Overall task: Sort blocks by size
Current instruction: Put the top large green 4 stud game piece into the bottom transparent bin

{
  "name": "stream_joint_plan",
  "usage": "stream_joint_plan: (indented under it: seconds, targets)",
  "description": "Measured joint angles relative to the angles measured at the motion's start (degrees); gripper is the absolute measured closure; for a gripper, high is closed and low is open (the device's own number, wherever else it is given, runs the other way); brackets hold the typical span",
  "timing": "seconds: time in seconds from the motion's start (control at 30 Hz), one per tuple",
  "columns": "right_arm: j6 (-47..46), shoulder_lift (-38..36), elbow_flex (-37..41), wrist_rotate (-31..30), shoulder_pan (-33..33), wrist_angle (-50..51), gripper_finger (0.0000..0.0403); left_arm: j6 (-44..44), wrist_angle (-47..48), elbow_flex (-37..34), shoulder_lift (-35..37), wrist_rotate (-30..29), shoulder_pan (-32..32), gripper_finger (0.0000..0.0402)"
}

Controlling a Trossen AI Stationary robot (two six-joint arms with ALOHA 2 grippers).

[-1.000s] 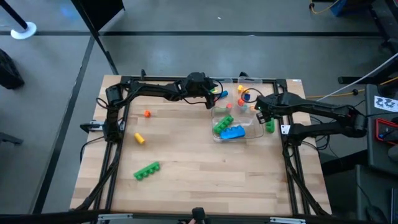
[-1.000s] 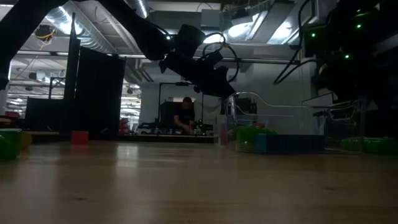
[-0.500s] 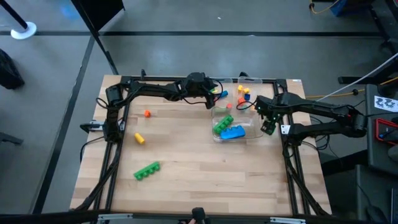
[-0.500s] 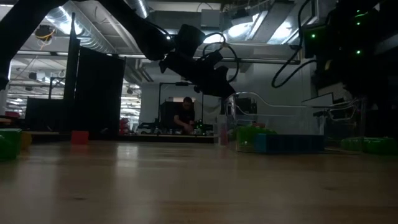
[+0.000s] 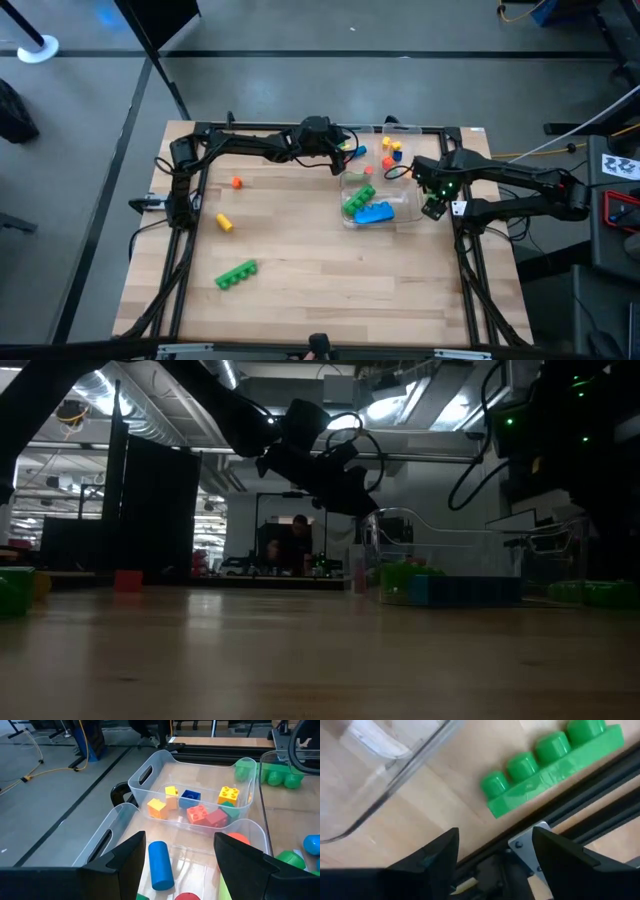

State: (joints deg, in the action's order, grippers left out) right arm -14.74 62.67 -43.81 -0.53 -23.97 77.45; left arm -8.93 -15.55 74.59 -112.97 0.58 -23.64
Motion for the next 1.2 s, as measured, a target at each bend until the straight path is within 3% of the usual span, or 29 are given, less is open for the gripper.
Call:
stream_joint_plan:
  seconds: [0.27, 0.43, 0.53, 0.97, 1.2]
  targets:
    - [0.5, 0.0, 0.0, -16.3, -0.1, 0.0, 0.0150, 0.0, 0.0, 0.0, 0.0, 0.0, 0.0, 0.0183]
    - [0.2, 0.0, 0.0, -16.7, 0.0, -0.1, 0.0156, 0.0, 0.0, 0.0, 0.0, 0.0, 0.0, 0.0183]
    - [0.2, 0.5, 0.0, -16.8, 0.0, -1.8, 0.0183, 0.0, 0.0, 0.0, 0.0, 0.0, 0.0, 0.0183]
    - [-6.1, 1.5, 5.5, -16.9, -0.1, -5.9, 0.0391, 0.0, 0.0, 0.0, 0.0, 0.0, 0.0, 0.0183]
    - [-6.4, 1.0, 5.7, -16.4, -0.1, -5.9, 0.0385, 0.0, 0.1, 0.0, 0.0, 0.0, 0.0, 0.0183]
